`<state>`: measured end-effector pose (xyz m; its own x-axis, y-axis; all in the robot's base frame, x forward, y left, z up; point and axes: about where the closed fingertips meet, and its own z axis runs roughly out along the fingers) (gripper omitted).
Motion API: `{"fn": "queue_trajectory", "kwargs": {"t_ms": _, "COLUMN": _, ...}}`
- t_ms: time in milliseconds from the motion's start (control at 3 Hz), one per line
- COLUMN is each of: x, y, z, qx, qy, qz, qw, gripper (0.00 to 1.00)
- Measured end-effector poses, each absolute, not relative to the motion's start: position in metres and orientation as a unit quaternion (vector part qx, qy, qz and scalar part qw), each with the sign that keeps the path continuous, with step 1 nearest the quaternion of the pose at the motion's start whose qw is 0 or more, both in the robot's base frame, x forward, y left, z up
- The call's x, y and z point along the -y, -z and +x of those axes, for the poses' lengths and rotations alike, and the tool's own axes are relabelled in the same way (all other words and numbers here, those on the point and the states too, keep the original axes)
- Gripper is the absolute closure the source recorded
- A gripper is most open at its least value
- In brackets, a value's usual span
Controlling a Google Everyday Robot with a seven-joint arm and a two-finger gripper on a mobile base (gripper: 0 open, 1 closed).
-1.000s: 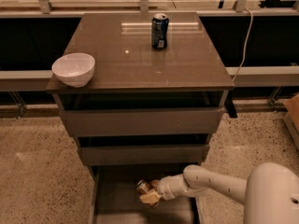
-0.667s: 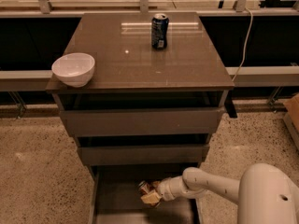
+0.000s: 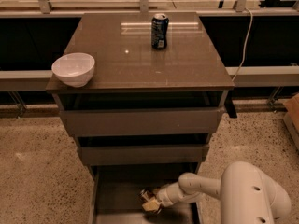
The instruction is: Place orange can into bottom drawer
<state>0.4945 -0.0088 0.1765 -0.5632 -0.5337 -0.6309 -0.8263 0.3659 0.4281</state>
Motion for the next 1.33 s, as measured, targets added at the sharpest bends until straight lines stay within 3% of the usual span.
{"fn": "queue_trajectory", "kwargs": {"t_ms": 667, "x": 0.0059, "y": -0.1674, "z": 0.4883, "qx": -0.803, "qy": -0.375, "qz": -0.422, "qw": 0.191, "gripper": 0.06}}
{"fn": "queue_trajectory", "kwargs": {"t_ms": 1000, "x": 0.0048, "y": -0.167, "z": 0.4875, "qx": -0.803, "qy": -0.376, "qz": -0.422, "qw": 0.19, "gripper": 0.0}}
{"fn": "queue_trajectory", "kwargs": {"t_ms": 1333, "x": 0.0048, "y": -0.167, "z": 0.4875, "qx": -0.803, "qy": -0.376, "qz": -0.422, "qw": 0.19, "gripper": 0.0}}
